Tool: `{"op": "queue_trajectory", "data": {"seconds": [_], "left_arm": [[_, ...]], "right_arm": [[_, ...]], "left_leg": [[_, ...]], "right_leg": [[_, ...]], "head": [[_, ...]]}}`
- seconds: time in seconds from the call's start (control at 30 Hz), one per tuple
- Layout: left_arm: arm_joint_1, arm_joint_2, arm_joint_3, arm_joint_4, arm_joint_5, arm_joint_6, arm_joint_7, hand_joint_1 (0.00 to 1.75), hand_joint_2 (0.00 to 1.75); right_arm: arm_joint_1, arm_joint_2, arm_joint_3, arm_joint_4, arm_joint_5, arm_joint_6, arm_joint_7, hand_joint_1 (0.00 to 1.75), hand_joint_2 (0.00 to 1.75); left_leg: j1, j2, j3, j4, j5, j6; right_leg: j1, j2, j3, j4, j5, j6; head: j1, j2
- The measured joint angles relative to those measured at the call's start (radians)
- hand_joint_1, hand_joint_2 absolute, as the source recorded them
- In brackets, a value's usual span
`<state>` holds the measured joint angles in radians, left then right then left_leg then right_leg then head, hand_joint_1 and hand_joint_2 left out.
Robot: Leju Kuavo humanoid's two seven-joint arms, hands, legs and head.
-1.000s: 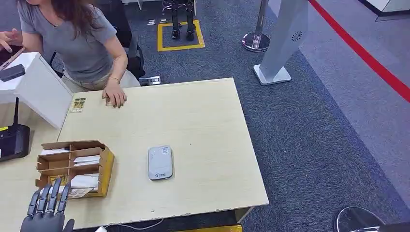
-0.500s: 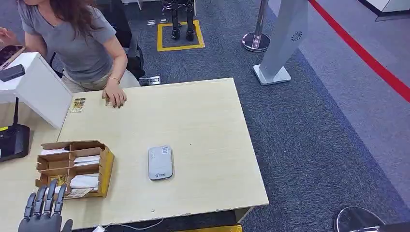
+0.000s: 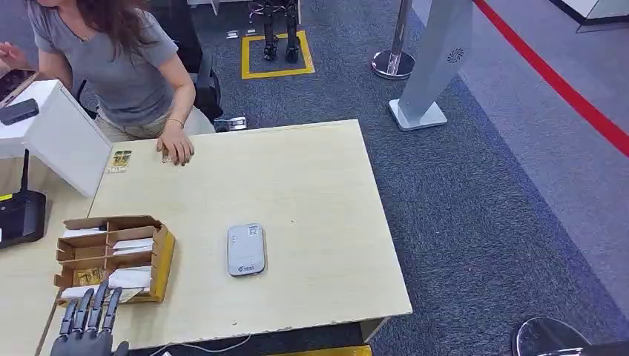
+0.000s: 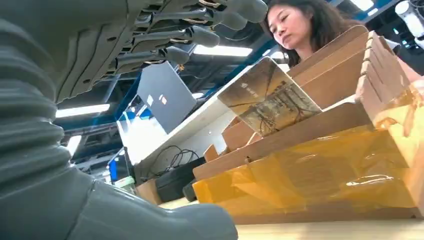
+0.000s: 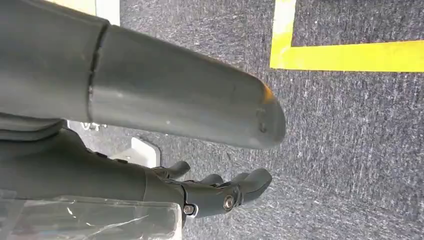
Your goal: Pass the card to the sensor for recognition and then transmit it.
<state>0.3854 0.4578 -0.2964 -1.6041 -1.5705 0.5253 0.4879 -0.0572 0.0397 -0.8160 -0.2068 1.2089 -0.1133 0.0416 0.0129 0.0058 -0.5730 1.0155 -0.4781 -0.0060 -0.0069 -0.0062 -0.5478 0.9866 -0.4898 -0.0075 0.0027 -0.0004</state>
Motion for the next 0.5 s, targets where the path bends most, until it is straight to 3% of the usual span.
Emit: {"op": "queue_trajectory", "data": {"seconds": [0.23,0.5], "left_arm": [[0.004,-0.016,0.048,0.004,0.0,0.003,-0.014,0.0,1.75],[0.005,-0.035,0.111,0.008,0.0,0.019,-0.081,0.0,1.75]], "right_arm": [[0.0,0.001,0.0,0.0,0.004,0.002,0.009,0.0,1.75],[0.0,0.003,0.0,0.0,0.016,0.002,0.011,0.0,1.75]], "left_leg": [[0.0,0.0,0.0,0.0,0.0,0.0],[0.0,0.0,0.0,0.0,0.0,0.0]], "right_leg": [[0.0,0.0,0.0,0.0,0.0,0.0],[0.0,0.0,0.0,0.0,0.0,0.0]], "head": [[0.0,0.0],[0.0,0.0]]}}
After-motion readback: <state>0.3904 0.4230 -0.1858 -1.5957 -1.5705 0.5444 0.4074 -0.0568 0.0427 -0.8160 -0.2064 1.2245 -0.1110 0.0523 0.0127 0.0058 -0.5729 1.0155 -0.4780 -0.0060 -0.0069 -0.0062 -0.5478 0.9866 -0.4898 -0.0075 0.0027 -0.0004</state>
